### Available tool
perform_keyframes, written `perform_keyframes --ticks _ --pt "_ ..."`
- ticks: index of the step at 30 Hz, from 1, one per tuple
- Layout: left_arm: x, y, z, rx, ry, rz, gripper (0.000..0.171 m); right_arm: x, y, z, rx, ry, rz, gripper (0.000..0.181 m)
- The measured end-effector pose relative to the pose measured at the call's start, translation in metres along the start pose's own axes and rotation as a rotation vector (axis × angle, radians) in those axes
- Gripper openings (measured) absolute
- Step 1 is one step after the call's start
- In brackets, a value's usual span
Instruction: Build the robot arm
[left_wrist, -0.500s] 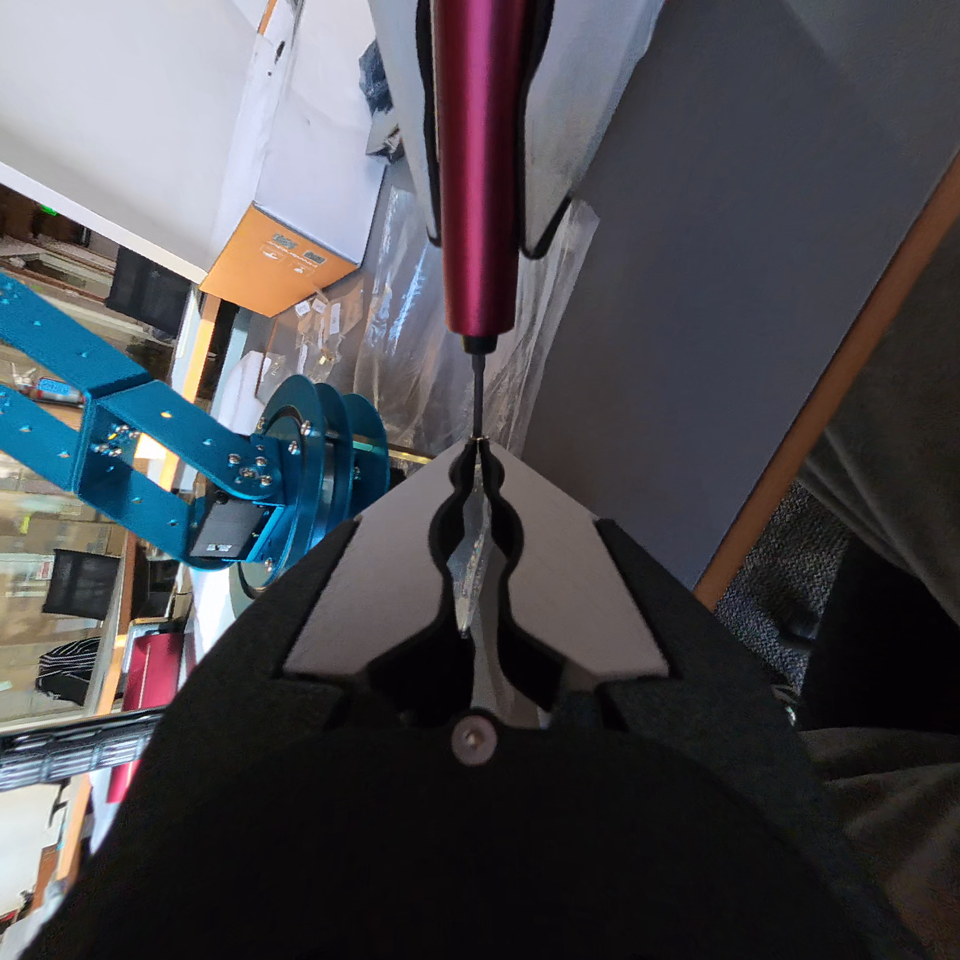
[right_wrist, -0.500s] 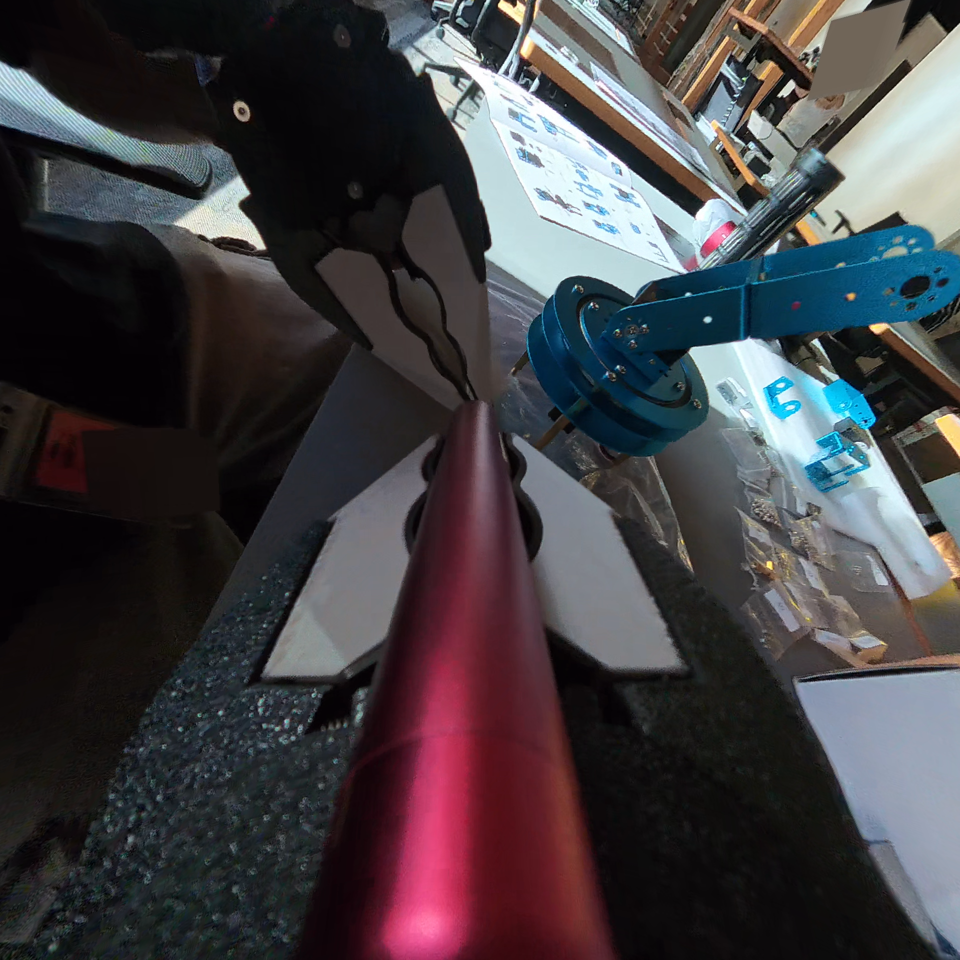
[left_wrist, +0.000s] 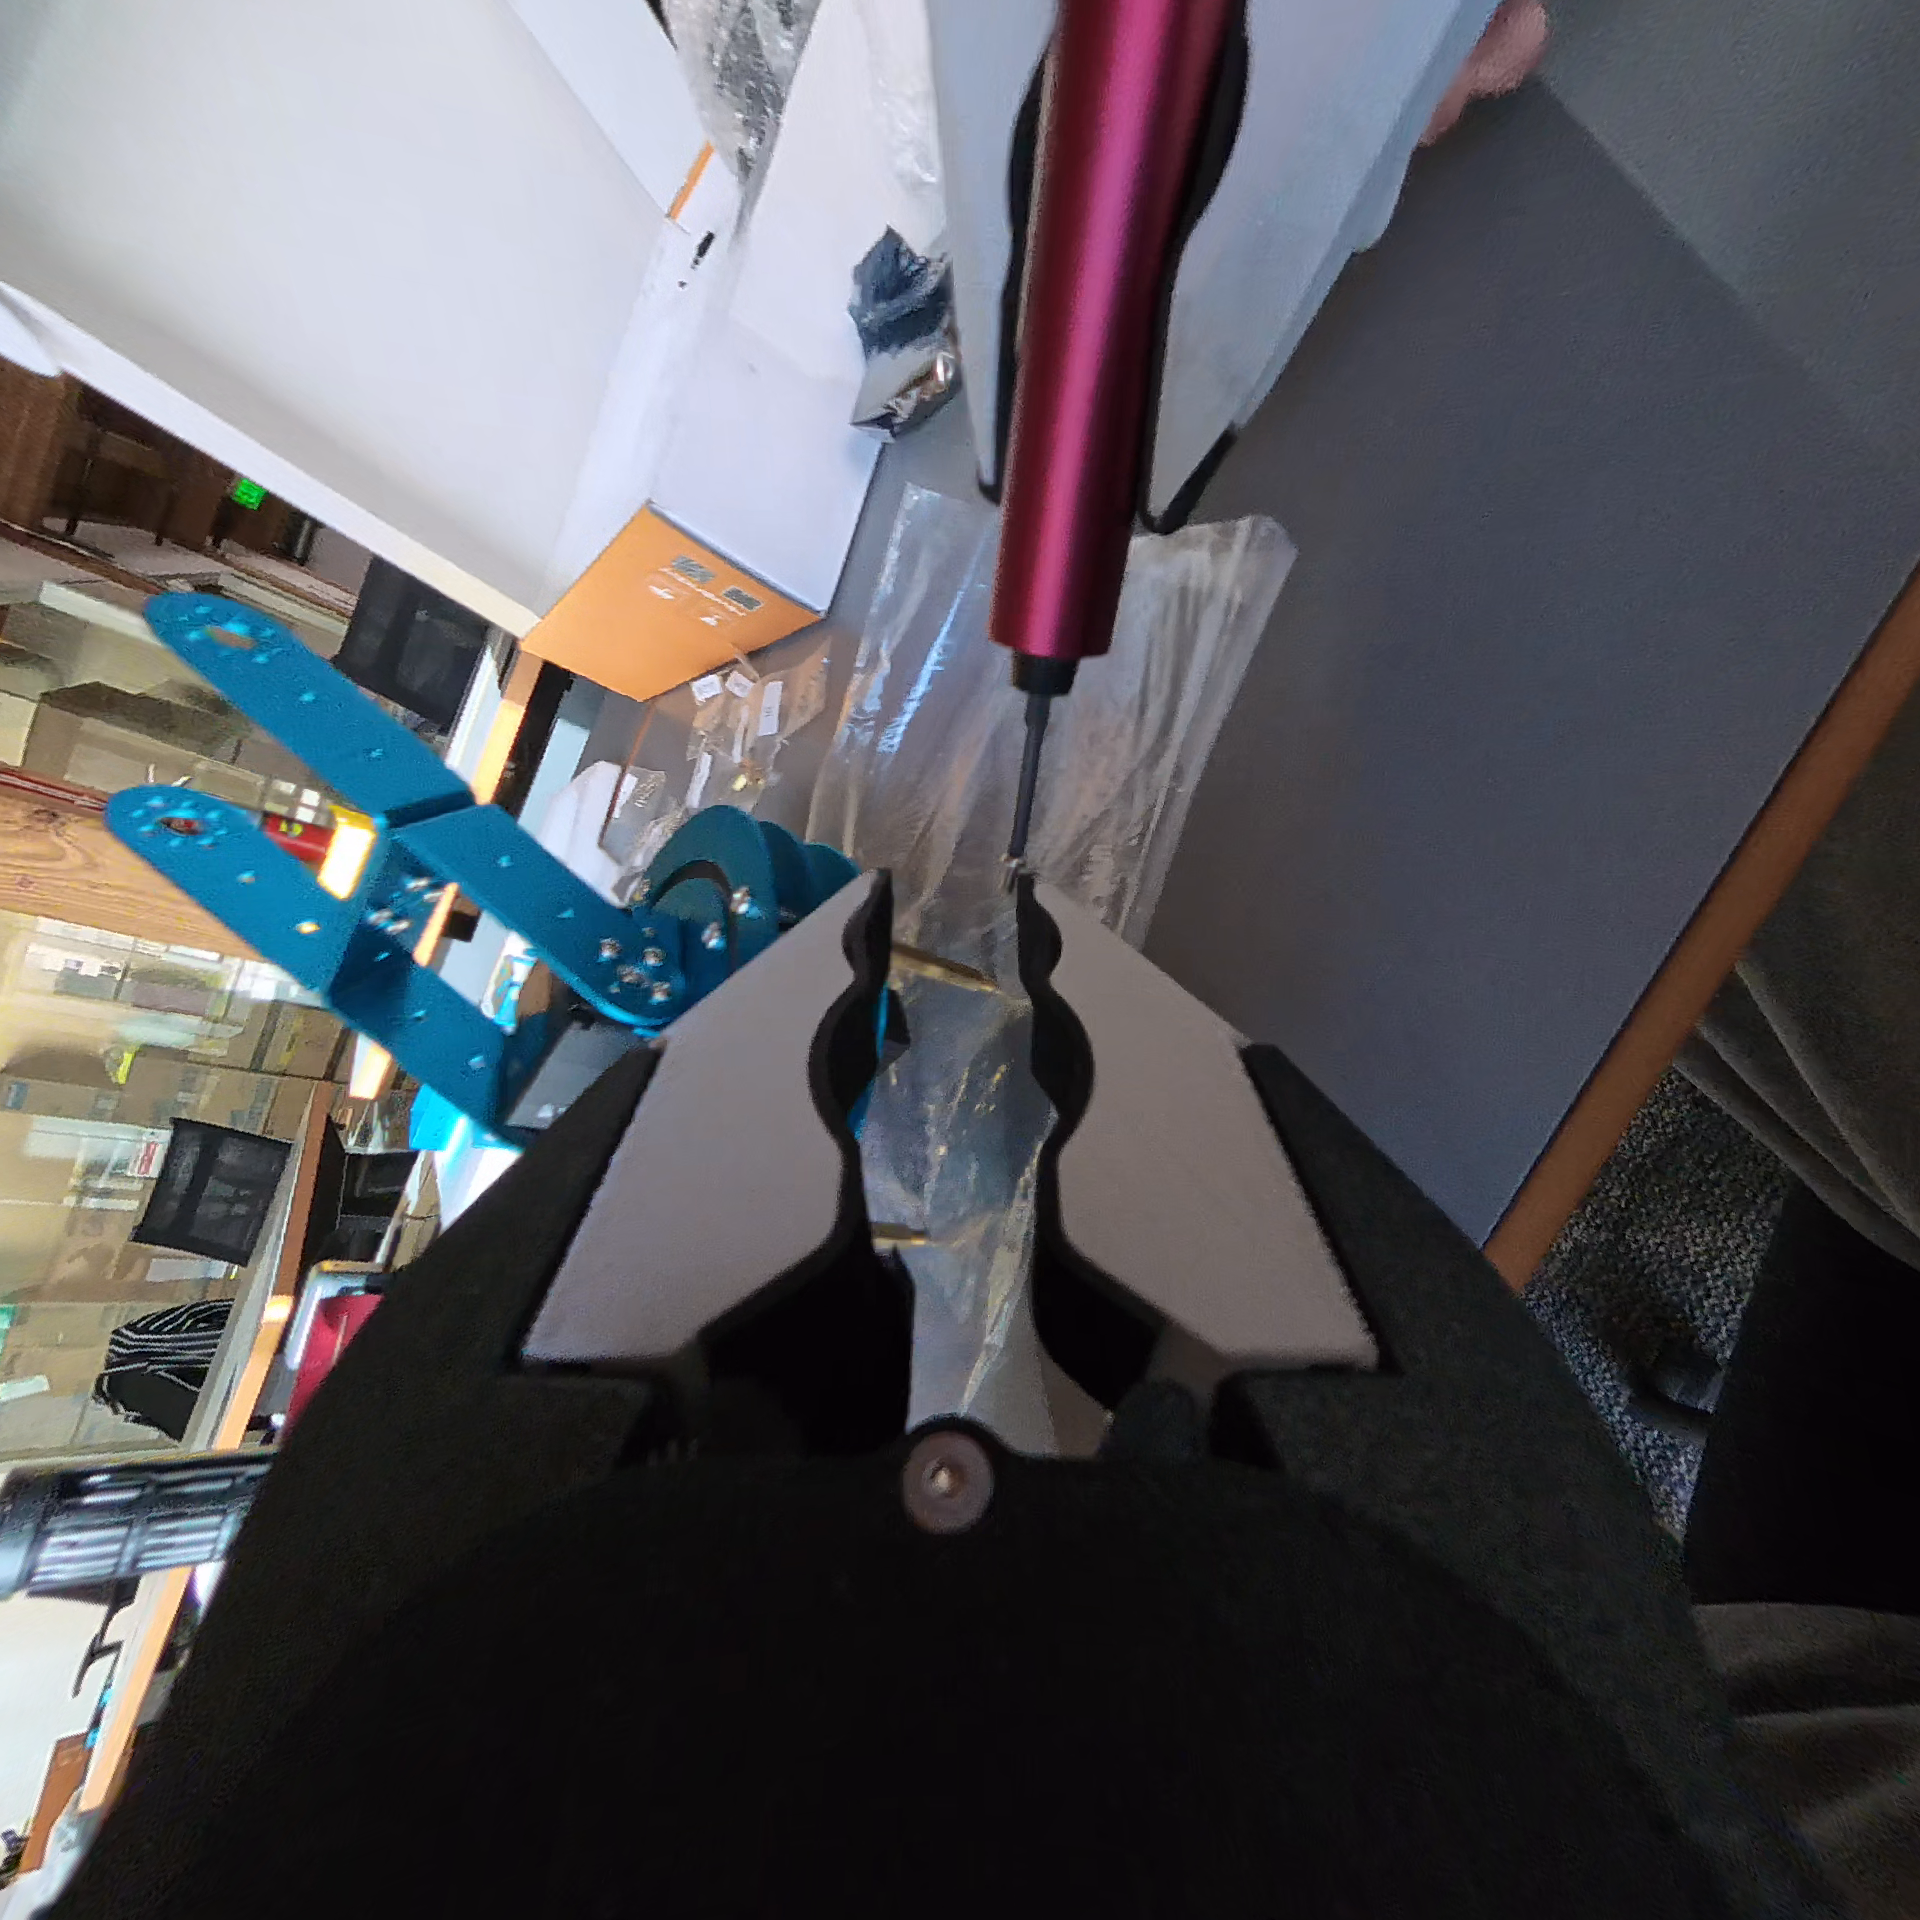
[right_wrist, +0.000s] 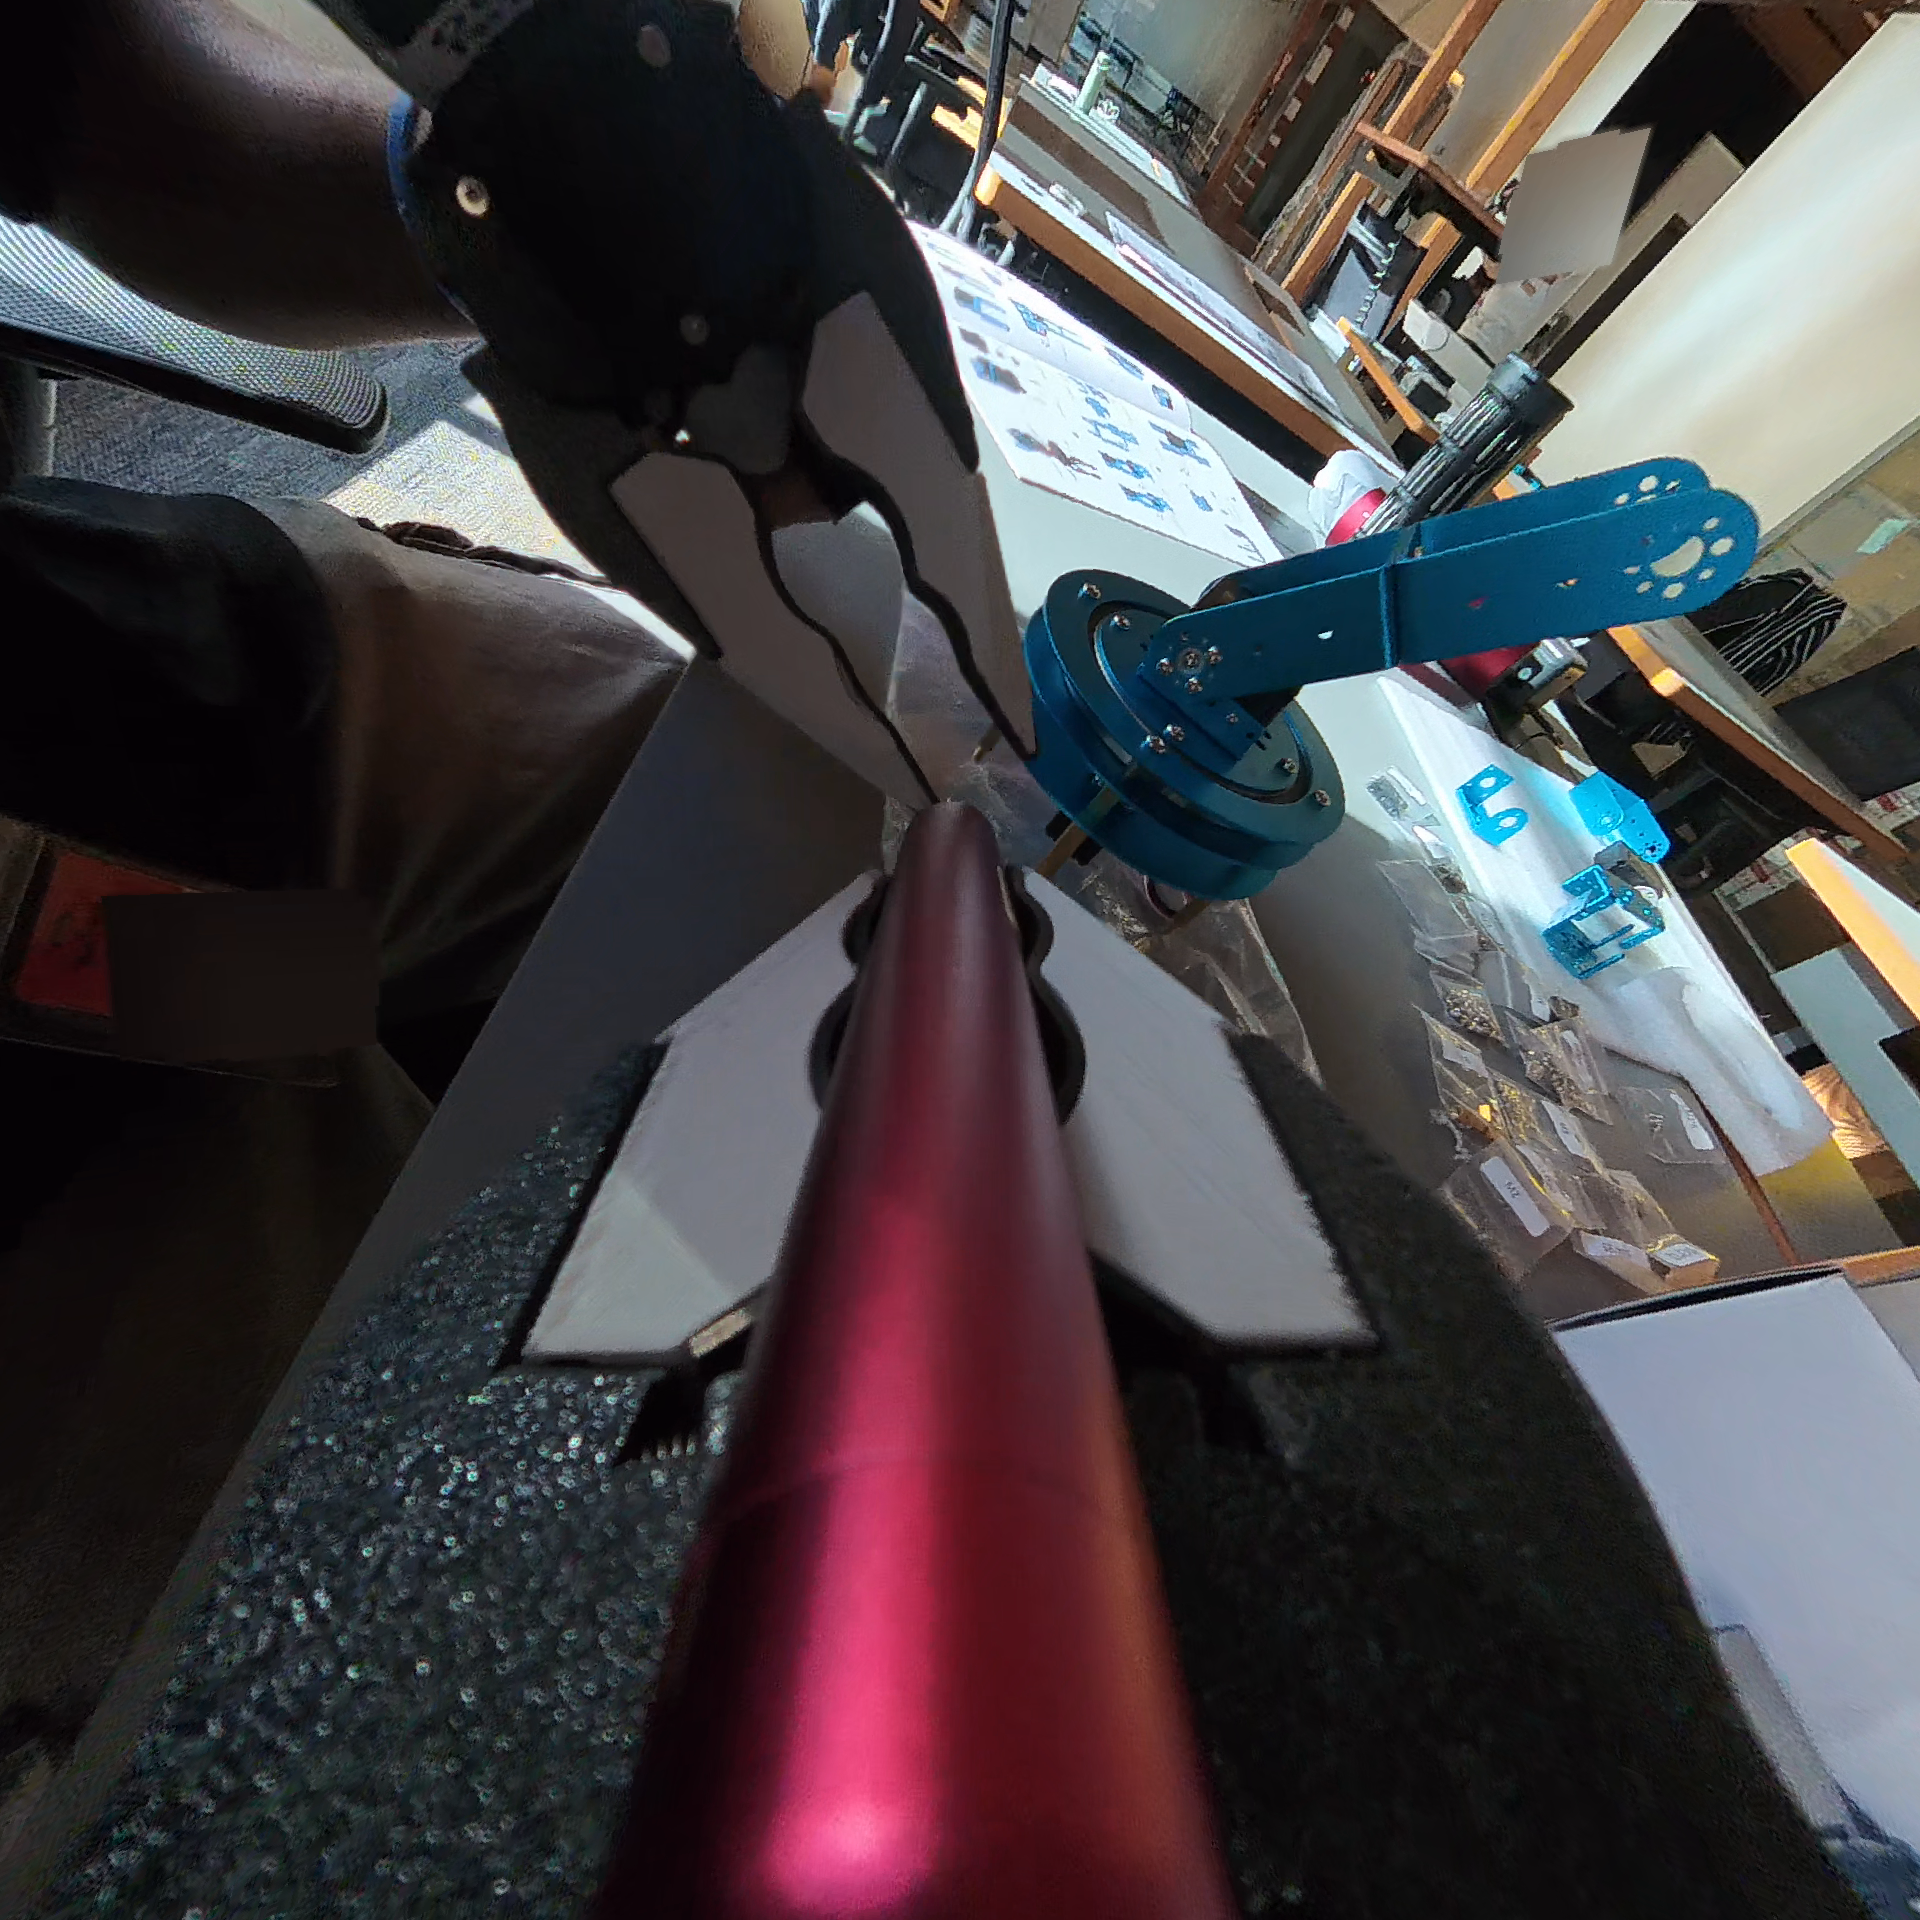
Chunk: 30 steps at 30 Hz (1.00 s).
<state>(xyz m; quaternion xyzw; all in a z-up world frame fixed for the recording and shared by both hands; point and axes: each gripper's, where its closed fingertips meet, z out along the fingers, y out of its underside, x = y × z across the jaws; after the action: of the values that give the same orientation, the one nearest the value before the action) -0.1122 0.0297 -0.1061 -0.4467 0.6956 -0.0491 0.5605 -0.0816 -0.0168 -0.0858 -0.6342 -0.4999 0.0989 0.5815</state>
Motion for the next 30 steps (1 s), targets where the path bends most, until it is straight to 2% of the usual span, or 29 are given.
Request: perform_keyframes --ticks 5,9,12,17,21,23,26,30 --pt "-0.022 0.007 -0.019 0.046 -0.026 -0.11 0.025 0.012 -0.007 -0.002 0.025 0.08 -0.098 0.022" --pt "-0.052 0.022 -0.029 0.097 -0.03 -0.335 0.027 0.024 -0.02 -0.001 0.051 0.125 -0.218 0.023" --pt "-0.079 0.034 -0.032 0.146 -0.04 -0.521 0.032 0.039 -0.025 0.004 0.072 0.156 -0.238 0.021" --pt "-0.1 0.046 -0.019 0.181 -0.005 -0.723 0.045 0.052 -0.032 0.022 0.098 0.202 -0.337 0.023" --pt "-0.101 0.047 -0.011 0.193 0.015 -0.747 0.05 0.038 -0.012 0.042 0.075 0.134 -0.293 0.021" --pt "-0.1 0.048 -0.008 0.192 0.028 -0.749 0.052 0.037 -0.011 0.041 0.083 0.147 -0.309 0.021" --pt "-0.1 0.046 -0.005 0.206 0.056 -0.765 0.054 0.038 -0.012 0.037 0.085 0.121 -0.239 0.02" --pt "-0.101 0.048 -0.014 0.206 0.007 -0.777 0.055 0.042 -0.012 0.034 0.095 0.097 -0.141 0.022"
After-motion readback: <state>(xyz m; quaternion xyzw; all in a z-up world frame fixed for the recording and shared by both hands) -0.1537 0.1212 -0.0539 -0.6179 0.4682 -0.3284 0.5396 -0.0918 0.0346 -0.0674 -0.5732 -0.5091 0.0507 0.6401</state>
